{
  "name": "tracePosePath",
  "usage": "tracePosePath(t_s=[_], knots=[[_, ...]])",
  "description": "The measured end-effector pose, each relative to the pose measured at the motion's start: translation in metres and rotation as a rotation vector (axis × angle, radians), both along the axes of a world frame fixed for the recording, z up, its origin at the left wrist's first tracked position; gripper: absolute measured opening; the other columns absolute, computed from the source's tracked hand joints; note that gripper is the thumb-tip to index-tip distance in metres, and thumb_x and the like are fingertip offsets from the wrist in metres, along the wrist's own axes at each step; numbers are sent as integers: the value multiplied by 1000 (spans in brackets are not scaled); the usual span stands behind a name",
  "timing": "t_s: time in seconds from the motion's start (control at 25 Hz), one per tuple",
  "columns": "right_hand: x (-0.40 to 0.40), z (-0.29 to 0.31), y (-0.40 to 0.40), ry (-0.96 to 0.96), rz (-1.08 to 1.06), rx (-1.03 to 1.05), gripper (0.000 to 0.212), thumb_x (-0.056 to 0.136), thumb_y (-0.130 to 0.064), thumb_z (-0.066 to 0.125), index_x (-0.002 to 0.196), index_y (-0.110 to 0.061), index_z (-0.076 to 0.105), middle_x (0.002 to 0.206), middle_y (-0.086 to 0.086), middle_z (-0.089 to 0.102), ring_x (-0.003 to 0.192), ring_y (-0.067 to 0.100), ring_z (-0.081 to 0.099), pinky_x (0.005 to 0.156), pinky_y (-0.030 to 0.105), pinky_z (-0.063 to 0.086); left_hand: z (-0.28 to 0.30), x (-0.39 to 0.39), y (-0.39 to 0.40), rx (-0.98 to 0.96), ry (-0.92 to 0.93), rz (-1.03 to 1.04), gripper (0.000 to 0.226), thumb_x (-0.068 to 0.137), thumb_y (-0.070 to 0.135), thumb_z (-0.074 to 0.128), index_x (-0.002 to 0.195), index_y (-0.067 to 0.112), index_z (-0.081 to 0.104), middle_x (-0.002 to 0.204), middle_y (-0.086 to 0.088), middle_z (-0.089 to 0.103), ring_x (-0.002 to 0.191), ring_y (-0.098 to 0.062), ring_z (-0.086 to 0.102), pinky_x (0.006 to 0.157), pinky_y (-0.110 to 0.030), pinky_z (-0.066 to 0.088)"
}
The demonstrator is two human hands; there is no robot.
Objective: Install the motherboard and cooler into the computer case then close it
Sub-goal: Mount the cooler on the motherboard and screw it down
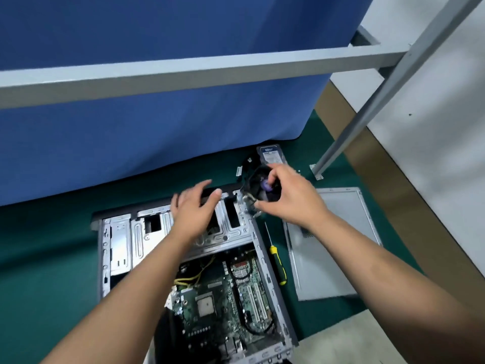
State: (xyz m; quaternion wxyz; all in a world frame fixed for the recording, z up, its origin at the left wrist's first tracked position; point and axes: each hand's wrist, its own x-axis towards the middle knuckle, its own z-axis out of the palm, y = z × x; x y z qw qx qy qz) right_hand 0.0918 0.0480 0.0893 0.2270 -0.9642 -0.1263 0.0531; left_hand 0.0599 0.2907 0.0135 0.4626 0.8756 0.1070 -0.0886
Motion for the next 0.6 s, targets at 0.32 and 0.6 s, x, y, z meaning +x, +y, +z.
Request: tracePosePath(t_s=[0.32, 0.6], knots=[[-98, -5, 46, -22, 460, -124, 53, 70, -54, 78, 99, -31, 40, 151, -8, 48, 127, 19, 54, 100, 36, 45, 15, -99, 15, -814, 420, -40, 74, 73, 44, 90, 126, 2, 59, 121, -17, 73, 112, -34, 69, 101, -39, 54], [-122, -5, 50, 149, 447, 78, 42, 84, -56, 71, 111, -37, 44, 158, -15, 36, 138, 2, 41, 116, 27, 34, 3, -134, 24, -747, 382, 33, 84, 49, 33, 102, 118, 9, 61, 106, -8, 78, 100, -27, 74, 94, -40, 53]])
